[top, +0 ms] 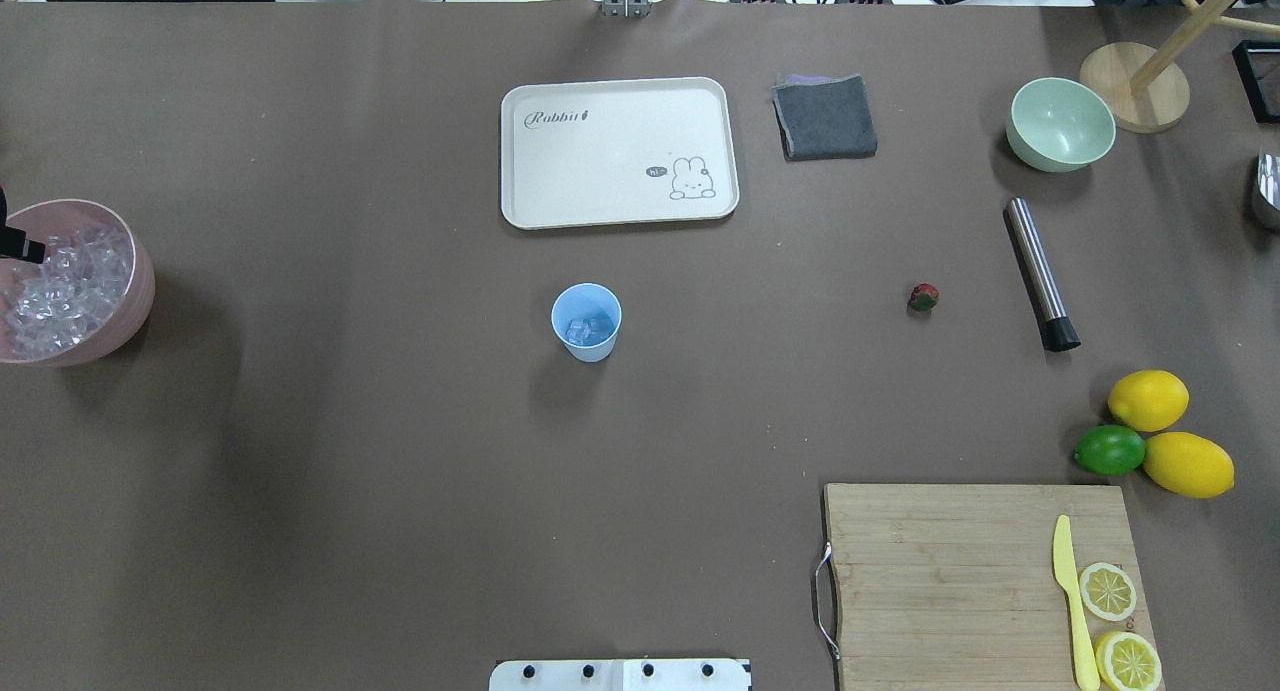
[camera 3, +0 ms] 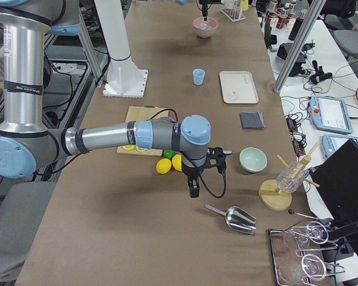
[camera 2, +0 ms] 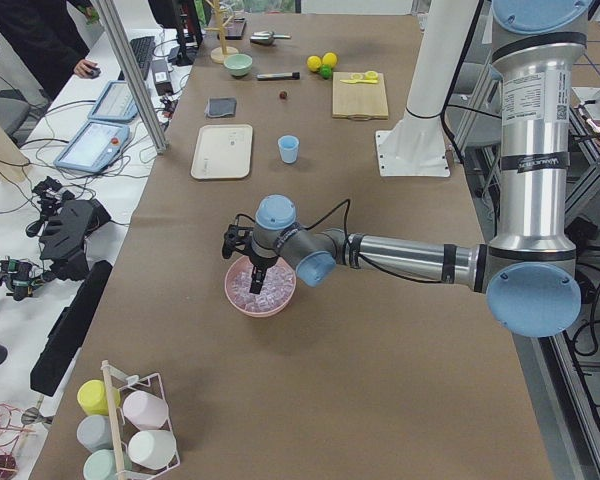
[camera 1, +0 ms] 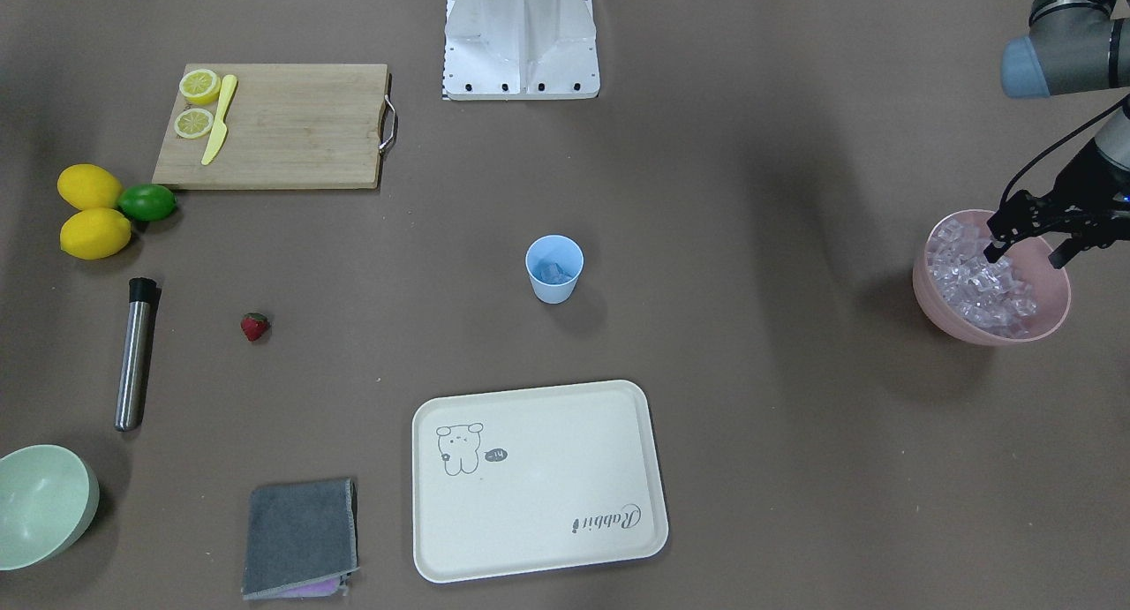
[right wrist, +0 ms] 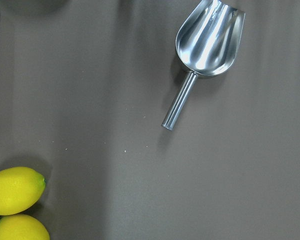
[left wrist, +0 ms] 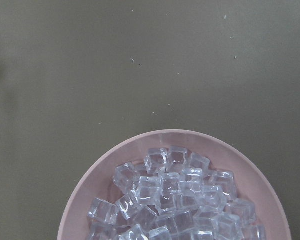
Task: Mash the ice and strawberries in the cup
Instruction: 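Lower the left gripper into the ice and grasp another cube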
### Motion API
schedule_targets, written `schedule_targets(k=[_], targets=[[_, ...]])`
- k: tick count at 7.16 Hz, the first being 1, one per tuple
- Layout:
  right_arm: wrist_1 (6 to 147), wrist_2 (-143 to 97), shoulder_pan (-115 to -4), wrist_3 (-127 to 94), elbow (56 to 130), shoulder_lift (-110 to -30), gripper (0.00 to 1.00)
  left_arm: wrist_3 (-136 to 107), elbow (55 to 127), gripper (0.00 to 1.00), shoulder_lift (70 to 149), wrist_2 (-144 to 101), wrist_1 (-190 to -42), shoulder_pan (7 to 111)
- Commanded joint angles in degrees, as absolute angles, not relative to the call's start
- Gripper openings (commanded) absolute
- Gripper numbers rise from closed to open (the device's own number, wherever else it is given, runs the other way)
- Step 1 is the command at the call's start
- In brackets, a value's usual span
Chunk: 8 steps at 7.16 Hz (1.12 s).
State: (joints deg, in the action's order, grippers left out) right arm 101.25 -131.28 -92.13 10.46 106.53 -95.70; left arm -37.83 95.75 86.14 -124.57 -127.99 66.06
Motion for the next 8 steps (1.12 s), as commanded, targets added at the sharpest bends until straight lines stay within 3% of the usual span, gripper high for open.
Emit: schedule_targets(k=[1,3,4,8], targets=[[101.3,-131.2,-92.0,10.5,106.5,-95.5,1.00,-38.0,95.5,0.97,85.3,-123.6,-128.1,64.7],[101.3,-131.2,-91.8,10.5,106.4,-95.0,1.00,-37.6,95.0,0.95,85.4,-123.6,-128.2,63.9],[101.3,-131.1,-91.8,10.5,106.2,-94.8,1.00,-37.5,94.5,0.88,85.4,-123.7,-128.2,63.5],[101.2,-131.3,-91.8,10.5,106.2,-94.7,1.00,-38.1,90.7,0.88,86.1,-123.8,-130.8,63.5]])
